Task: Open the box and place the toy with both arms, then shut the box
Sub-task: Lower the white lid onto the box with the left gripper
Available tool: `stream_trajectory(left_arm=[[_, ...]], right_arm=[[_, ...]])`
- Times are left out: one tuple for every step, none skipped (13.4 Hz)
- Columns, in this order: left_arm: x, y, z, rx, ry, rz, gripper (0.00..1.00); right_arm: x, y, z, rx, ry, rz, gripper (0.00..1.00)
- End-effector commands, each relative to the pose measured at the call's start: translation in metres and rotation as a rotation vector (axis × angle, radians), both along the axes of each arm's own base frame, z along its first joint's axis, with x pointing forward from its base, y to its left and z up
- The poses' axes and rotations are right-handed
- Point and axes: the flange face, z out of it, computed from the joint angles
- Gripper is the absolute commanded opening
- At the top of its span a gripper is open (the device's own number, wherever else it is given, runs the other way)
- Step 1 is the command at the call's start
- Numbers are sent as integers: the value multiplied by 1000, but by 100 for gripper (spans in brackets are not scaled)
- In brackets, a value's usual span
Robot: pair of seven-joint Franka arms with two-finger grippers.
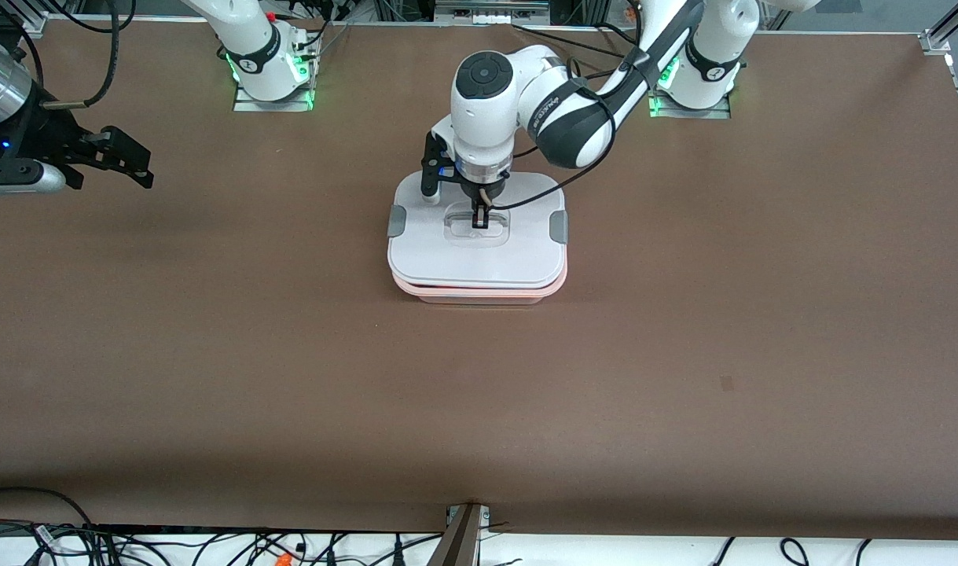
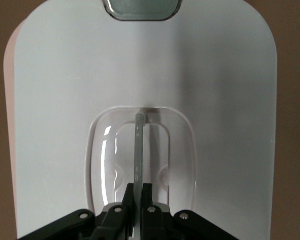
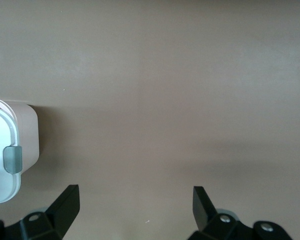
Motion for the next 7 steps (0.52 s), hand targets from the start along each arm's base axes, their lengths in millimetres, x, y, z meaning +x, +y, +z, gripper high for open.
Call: stream_trajectory(left_arm=[[-1, 11, -4, 30, -20, 4, 0], [0, 11, -6, 28, -21, 5, 0], [2, 12, -5, 32, -27, 0, 0], [7, 17, -5, 34, -29, 6, 0], [7, 17, -5, 32, -29, 8, 0], [8, 17, -3, 28, -32, 8, 0], [10, 17, -1, 23, -35, 11, 0]], right_arm=[[2, 4, 7, -11, -3, -5, 100], [3, 4, 7, -11, -4, -4, 100], [3, 1, 7, -8, -4, -5, 100], [3, 0, 5, -9, 2, -8, 100], [3, 0, 5, -9, 2, -8, 100], [3, 0, 5, -7, 3, -9, 100], [3, 0, 5, -7, 1, -8, 100]])
